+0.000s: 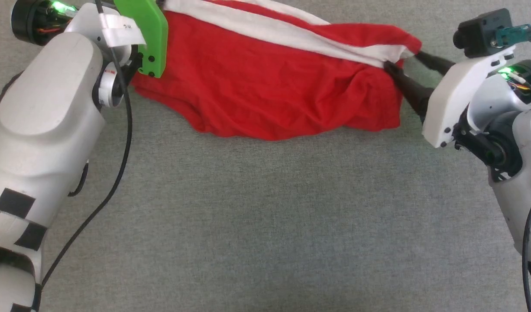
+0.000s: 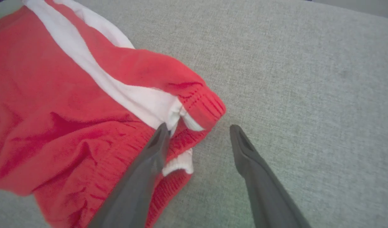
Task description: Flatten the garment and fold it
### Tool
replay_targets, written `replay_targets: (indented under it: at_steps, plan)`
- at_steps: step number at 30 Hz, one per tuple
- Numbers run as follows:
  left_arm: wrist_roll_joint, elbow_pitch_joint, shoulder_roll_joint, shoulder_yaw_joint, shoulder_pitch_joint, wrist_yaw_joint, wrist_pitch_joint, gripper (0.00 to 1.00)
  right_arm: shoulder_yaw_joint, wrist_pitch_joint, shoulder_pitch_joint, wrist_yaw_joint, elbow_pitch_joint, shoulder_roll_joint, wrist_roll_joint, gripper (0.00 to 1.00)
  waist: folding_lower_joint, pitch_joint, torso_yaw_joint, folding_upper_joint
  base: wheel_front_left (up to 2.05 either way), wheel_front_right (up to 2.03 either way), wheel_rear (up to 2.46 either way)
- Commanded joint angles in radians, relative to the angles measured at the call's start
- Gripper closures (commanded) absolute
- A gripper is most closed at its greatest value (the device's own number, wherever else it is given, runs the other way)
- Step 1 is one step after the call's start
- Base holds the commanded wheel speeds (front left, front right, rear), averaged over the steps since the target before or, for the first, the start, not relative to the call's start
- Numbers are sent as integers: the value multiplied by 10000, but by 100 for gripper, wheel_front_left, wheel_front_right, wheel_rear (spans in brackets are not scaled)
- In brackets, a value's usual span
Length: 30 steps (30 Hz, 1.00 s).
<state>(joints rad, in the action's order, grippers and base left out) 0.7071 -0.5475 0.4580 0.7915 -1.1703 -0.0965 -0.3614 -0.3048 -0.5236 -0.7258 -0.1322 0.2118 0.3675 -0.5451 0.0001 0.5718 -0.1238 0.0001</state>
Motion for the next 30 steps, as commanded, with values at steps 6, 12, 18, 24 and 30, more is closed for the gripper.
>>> replay_targets:
  at_steps: [6,12,18,24,30]
  plan:
    - [-68,-225,-244,-59,122,193,1050,0,21,236,204,15,-27,210,14,0,-1,-996,288,-1,0,0,0]
    - [43,75,-336,-336,839,201,2653,0,-5,1080,851,15,-279,732,18,0,-1,-2356,672,-1,0,0,0]
    - [95,979,-30,-641,2238,-242,4168,0,208,2297,1972,15,-497,1054,182,0,-1,-3515,1118,-1,0,0,0]
    - [-90,2695,713,-654,4228,-1075,5054,0,868,2617,3256,15,-323,680,376,0,-1,-4065,1482,-1,0,0,0]
    - [-603,4761,1587,-526,6318,-2281,5645,0,1790,2115,3934,15,41,-197,443,0,-1,-4180,1778,-1,0,0,0]
